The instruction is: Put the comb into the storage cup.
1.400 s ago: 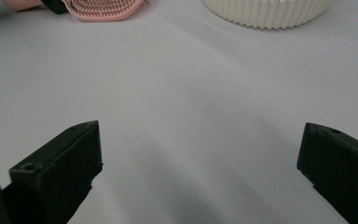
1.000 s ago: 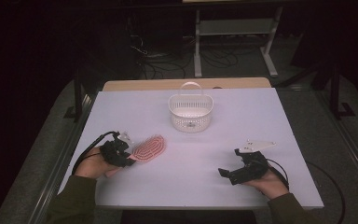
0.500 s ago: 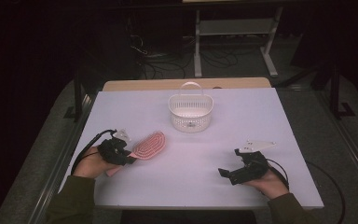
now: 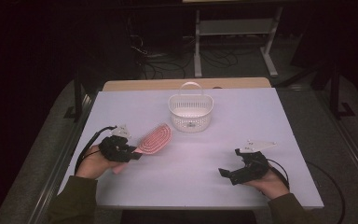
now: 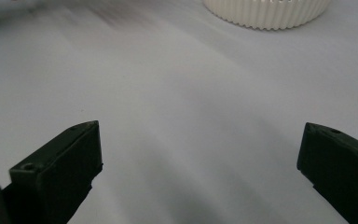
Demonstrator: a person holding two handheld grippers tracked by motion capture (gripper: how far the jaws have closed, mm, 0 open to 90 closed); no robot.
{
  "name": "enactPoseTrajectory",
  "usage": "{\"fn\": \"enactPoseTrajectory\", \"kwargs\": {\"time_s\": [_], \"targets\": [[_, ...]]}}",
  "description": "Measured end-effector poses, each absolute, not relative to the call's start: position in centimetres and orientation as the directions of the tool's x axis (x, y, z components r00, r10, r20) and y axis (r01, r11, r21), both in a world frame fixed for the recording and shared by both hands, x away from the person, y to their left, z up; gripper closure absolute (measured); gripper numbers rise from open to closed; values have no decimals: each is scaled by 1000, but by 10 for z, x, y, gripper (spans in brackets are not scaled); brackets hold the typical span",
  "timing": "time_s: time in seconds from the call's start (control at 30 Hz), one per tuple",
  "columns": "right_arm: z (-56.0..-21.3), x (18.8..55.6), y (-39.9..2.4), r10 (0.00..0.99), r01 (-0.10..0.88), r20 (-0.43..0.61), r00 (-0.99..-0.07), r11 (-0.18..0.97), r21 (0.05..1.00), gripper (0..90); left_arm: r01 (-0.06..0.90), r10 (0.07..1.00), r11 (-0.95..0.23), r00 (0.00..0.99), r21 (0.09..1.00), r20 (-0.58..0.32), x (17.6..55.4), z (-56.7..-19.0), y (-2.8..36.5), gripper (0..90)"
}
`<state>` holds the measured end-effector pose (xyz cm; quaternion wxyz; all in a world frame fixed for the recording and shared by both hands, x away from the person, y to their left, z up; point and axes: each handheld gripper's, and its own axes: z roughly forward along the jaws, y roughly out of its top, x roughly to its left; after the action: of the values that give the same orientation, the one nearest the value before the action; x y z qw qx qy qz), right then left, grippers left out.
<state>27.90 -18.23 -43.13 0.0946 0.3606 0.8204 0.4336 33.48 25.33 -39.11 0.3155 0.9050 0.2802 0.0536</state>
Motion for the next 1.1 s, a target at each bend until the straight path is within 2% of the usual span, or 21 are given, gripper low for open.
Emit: {"fn": "enactPoseTrajectory", "kwargs": {"time_s": [0.2, 1.1], "targets": [[-432, 279, -182, 672, 507, 154, -725, 368, 779, 0, 454, 520, -622, 849, 638, -98, 332, -387, 248, 702], [-432, 279, -182, 672, 511, 160, -723, 364, 779, 0, 347, 478, -523, 876, 778, -69, 320, -387, 209, 702]]}}
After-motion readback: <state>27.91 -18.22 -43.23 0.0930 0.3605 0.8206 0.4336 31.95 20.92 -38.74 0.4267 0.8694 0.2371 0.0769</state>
